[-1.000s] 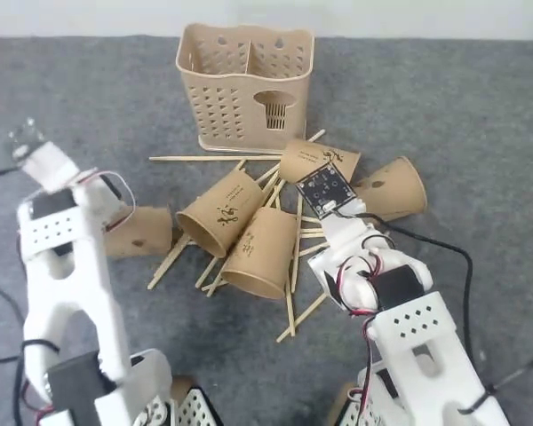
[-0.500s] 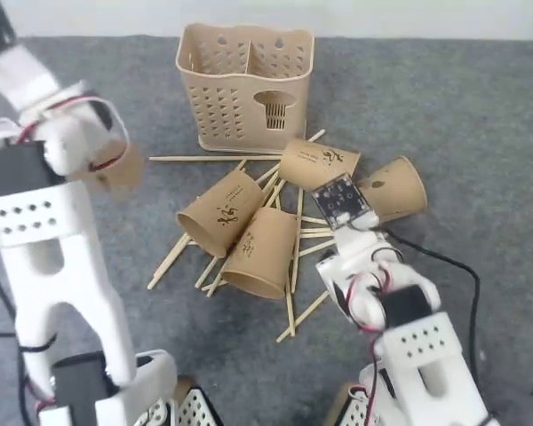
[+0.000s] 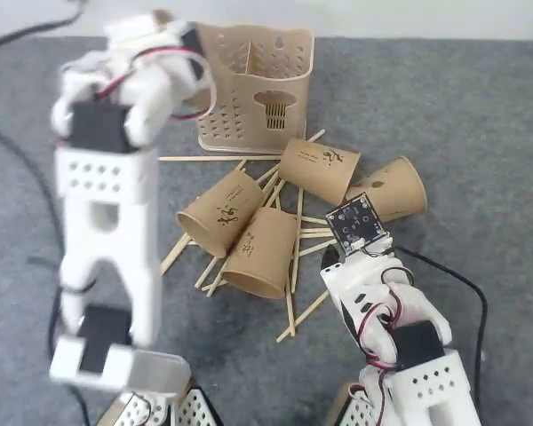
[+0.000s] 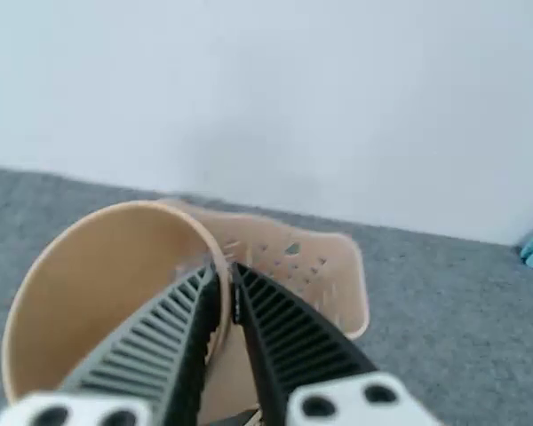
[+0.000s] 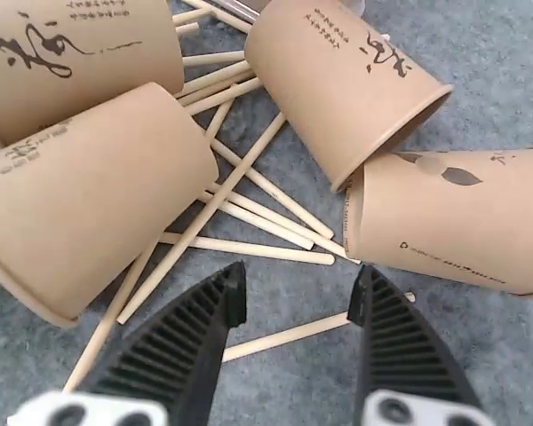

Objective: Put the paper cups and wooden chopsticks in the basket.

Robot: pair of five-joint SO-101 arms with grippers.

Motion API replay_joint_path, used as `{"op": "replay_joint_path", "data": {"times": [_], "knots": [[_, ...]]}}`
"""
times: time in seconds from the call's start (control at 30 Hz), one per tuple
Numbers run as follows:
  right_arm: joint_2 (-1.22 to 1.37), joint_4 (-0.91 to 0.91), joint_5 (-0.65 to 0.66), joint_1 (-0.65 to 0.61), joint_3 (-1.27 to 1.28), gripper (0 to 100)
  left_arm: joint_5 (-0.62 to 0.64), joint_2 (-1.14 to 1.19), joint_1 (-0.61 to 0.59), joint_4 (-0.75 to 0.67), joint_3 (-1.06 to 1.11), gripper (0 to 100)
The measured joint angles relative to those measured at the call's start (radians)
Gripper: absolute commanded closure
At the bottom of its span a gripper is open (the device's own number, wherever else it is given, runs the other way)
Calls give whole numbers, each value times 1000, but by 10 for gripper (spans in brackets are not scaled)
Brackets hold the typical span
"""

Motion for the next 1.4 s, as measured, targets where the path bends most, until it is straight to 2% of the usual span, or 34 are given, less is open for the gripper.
{"op": "replay_joint_path", "data": {"times": [0.3,0.4,0.7,0.9,1.23,1.3,1.4], "knots": [[52,-48,0,2,0,798,0,473,98,57,-703,988],[68,-54,0,2,0,798,0,554,129,57,-842,988],[68,-54,0,2,0,798,-68,744,150,-55,-875,987],[68,-54,0,2,0,798,-86,752,150,-43,-875,987],[68,-55,0,2,0,798,-267,761,150,-9,-865,987],[68,-55,0,2,0,798,-282,761,150,-9,-847,963],[68,-55,0,2,0,798,-288,761,150,-9,-810,865]]}}
